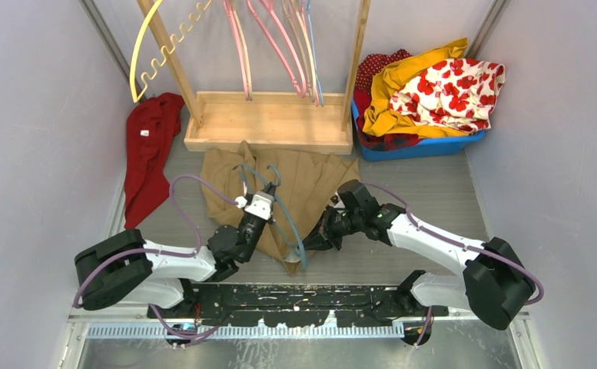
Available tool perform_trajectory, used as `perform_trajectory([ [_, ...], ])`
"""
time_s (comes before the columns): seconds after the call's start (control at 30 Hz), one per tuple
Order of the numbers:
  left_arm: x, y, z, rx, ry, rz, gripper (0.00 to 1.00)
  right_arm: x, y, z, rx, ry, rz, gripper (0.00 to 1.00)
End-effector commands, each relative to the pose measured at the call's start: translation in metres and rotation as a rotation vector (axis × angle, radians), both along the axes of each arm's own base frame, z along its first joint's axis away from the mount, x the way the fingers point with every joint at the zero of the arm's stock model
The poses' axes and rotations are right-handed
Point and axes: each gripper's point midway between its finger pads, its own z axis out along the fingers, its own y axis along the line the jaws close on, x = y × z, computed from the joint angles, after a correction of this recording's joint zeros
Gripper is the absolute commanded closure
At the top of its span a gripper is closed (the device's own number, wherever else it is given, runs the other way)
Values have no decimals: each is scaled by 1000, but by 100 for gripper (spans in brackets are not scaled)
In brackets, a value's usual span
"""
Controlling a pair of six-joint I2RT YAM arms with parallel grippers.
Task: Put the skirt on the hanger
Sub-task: Hang the skirt on the hanger.
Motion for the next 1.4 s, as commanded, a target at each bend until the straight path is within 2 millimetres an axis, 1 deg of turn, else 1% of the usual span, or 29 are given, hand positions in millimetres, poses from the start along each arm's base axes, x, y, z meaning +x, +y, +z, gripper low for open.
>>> perform_trajectory([
  [0.0, 3, 6, 32, -82, -72, 57, 100, -1, 12, 29, 80, -20, 50, 99],
  [0.3, 5, 6, 32, -80, -70, 70, 100, -5, 12, 15, 29, 7, 55, 99],
  [0.5, 6, 5, 33, -92, -66, 72, 100, -9, 13, 14, 20, 1, 63, 99],
  [0.83, 4, 6, 34, -106, -65, 68, 100, -10, 25, 16, 23, 18, 48, 99],
  [1.03, 4, 11, 33, -115, -60, 82, 100, -5, 27, 21, 28, 51, -33, 99],
  [1.23, 8, 18, 33, -132, -42, 130, 100, 0, 21, 18, 4, 102, -145, 99],
  [1.37, 9, 17, 34, -136, -39, 141, 100, -2, 16, 16, -7, 123, -180, 99],
])
